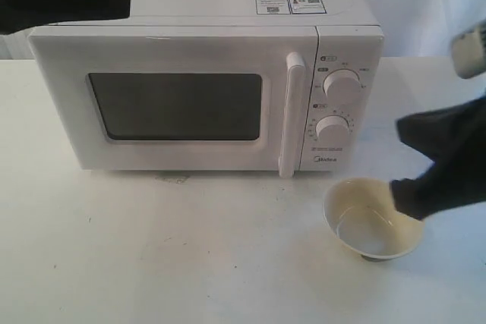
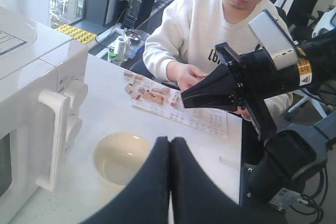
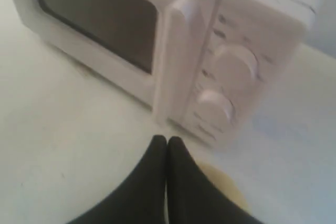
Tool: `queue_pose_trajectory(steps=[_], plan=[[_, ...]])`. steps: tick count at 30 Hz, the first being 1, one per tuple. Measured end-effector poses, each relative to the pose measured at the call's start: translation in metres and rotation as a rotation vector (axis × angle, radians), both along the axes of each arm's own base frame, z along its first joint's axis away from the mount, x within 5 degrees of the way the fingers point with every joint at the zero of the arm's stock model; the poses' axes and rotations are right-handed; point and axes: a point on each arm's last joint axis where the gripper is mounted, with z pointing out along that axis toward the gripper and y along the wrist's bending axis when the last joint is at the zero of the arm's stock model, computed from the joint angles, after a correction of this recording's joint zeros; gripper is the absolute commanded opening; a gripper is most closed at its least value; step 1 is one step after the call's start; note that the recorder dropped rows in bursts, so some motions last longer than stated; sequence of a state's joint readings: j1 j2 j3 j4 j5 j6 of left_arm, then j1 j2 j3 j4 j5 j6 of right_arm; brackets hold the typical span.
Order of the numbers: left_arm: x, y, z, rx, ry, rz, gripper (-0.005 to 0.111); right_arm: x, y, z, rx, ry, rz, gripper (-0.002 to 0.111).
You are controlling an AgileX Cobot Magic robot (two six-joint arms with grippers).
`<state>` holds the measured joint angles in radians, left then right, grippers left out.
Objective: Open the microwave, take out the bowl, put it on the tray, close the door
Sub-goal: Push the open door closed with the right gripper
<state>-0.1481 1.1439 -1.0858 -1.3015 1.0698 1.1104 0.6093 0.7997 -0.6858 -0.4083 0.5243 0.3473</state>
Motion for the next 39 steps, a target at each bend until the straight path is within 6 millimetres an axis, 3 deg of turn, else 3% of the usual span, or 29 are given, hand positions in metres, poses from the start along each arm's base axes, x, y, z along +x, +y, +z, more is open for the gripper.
queue_pose_trajectory(steps=[5, 10, 18, 22, 29, 35, 39], plan=[[0.0, 0.0, -0.001, 0.015, -0.009, -0.005, 0.0, 0.028, 0.034, -0.004, 0.069, -0.149, 0.153, 0.0], [-0.006, 0.004, -0.003, 0.092, 0.012, 0.047, 0.0, 0.056, 0.062, -0.02, 0.022, -0.198, 0.268, 0.0], [-0.049, 0.028, 0.003, 0.305, 0.0, 0.298, 0.0, 0.105, 0.098, -0.032, -0.084, -0.207, 0.338, 0.0], [-0.082, 0.05, 0.0, 0.429, 0.007, 0.496, 0.0, 0.132, 0.103, -0.037, -0.106, -0.189, 0.31, 0.0], [-0.136, 0.087, -0.015, 0.588, 0.082, 0.813, 0.0, 0.166, 0.096, -0.041, -0.145, -0.153, 0.235, 0.0], [-0.175, 0.099, -0.023, 0.55, 0.092, 0.923, 0.0, 0.177, 0.097, -0.043, -0.155, -0.145, 0.218, 0.0], [-0.188, 0.105, -0.029, 0.532, 0.07, 0.979, 0.0, 0.178, 0.098, -0.043, -0.161, -0.142, 0.219, 0.0]])
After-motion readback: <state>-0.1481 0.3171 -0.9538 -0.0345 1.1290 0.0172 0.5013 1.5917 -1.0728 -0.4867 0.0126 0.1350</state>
